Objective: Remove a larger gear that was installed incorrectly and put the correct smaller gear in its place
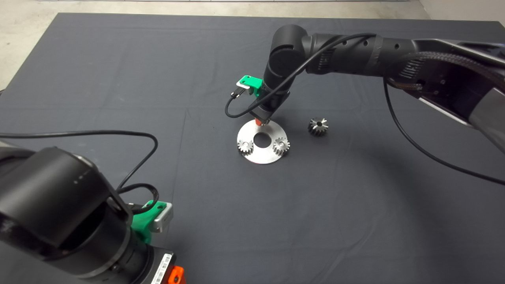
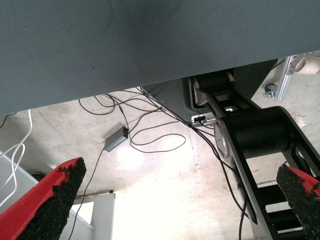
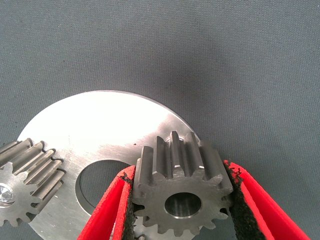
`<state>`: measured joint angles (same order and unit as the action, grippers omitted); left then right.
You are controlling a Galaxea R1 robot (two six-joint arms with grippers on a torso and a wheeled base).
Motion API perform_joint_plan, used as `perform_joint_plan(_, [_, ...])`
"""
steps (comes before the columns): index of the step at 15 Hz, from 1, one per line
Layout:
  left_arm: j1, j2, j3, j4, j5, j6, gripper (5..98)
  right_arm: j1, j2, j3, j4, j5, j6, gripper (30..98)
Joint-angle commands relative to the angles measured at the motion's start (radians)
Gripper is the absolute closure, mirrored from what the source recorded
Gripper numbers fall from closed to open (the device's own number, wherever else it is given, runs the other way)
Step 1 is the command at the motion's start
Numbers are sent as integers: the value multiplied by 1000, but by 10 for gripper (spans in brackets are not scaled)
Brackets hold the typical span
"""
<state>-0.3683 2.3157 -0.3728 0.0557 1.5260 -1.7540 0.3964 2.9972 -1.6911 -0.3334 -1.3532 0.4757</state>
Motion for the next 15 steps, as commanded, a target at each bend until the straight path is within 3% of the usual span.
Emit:
perform_joint_plan(1, [-6,-3,17,-15,10,-5,54,22,4,13,-26,8,-5,872])
perform_joint_plan(10, [-6,-3,17,-14,10,-5,54,27,3,12,-27,11,-34,863])
perform_joint_plan(15, [-6,-3,17,-14,10,-5,54,28,3,12,-27,11,-34,818])
